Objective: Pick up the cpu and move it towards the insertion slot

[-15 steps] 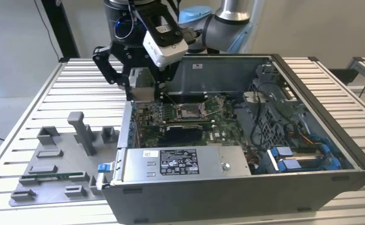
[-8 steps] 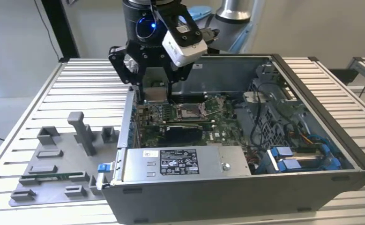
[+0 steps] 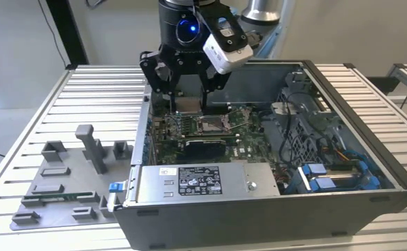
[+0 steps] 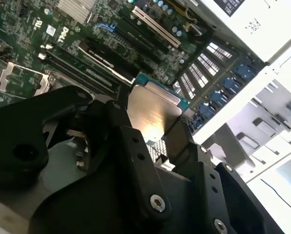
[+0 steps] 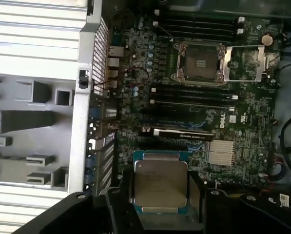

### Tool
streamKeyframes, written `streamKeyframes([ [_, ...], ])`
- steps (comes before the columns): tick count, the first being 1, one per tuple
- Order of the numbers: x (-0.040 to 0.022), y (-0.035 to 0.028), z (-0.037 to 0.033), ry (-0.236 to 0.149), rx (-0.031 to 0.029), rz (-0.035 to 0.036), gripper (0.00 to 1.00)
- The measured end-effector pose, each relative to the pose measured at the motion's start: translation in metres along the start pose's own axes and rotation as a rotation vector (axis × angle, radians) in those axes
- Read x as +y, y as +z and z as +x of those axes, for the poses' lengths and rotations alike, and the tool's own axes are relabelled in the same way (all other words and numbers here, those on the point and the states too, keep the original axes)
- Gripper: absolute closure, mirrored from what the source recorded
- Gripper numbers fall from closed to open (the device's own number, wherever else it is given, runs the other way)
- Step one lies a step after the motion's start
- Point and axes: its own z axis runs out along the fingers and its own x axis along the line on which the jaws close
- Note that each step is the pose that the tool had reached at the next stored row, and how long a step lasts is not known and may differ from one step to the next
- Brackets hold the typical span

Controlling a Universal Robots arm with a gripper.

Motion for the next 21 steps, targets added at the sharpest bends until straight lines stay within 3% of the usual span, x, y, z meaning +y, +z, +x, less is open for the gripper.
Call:
streamKeyframes([
  [13, -0.0036, -0.0002, -0.0521, 0.001, 0.0000, 0.0001, 1.00],
  [21, -0.0040, 0.0010, -0.0566, 0.050, -0.0017, 0.0003, 1.00],
])
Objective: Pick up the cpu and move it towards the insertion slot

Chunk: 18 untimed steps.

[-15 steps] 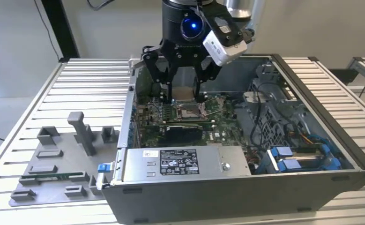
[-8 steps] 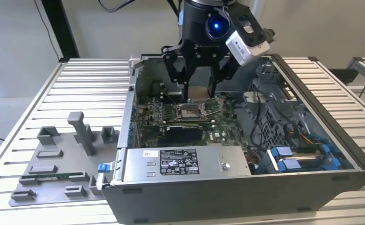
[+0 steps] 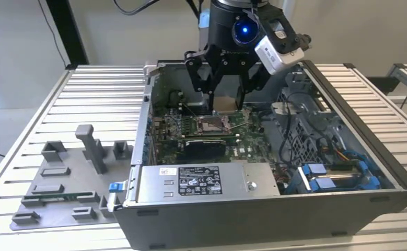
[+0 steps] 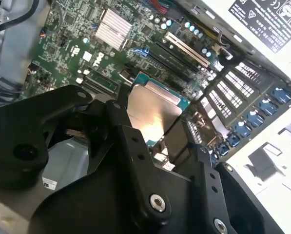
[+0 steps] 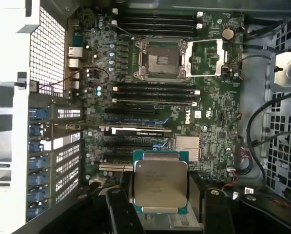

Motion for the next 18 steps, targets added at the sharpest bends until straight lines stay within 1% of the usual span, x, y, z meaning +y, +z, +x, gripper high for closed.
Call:
streamKeyframes([
  [5, 0.0000, 0.0001, 0.0000, 0.001, -0.0002, -0.0002, 1.00],
  [7, 0.0021, 0.0003, -0.0002, 0.003, -0.0004, -0.0004, 1.00],
  [10, 0.0116, 0.0006, -0.0003, 0.003, -0.0003, 0.0002, 1.00],
  [18, 0.0409, 0.0022, -0.0008, 0.003, -0.0003, 0.0021, 1.00],
])
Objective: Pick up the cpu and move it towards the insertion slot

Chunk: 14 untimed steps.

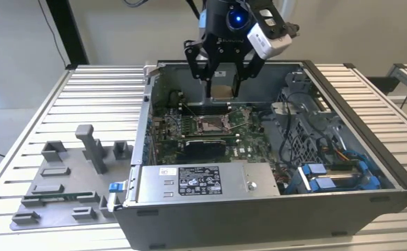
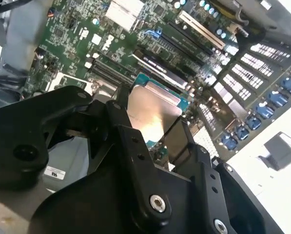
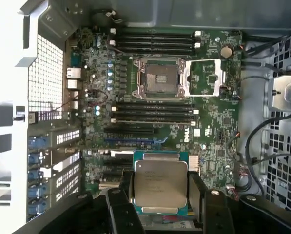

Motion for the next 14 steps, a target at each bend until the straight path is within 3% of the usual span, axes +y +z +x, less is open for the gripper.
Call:
streamKeyframes([
  [9, 0.0327, 0.0039, -0.0005, 0.000, 0.0001, 0.0006, 1.00],
  [14, 0.0499, 0.0099, -0.0008, 0.000, 0.0005, 0.0008, 1.00],
])
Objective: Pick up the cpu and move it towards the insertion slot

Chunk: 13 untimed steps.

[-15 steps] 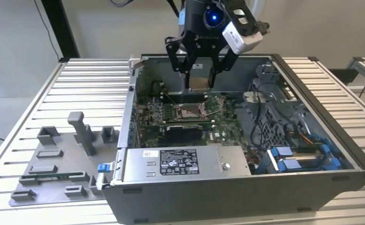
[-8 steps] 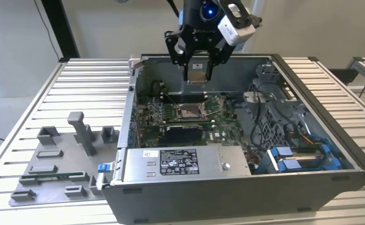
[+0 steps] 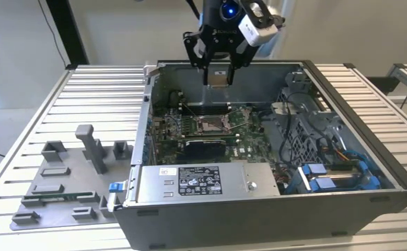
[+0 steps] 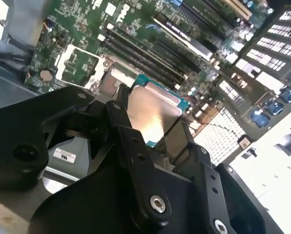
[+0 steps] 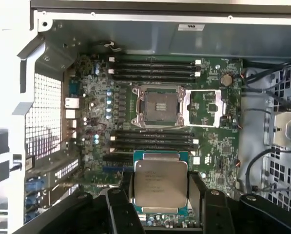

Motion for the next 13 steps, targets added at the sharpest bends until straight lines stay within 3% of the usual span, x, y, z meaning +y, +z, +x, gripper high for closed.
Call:
streamKeyframes([
  [9, 0.0309, 0.0120, -0.0009, 0.000, 0.0009, 0.0039, 1.00],
  [13, 0.0387, 0.0162, -0.0058, 0.000, 0.0009, 0.0105, 1.00],
])
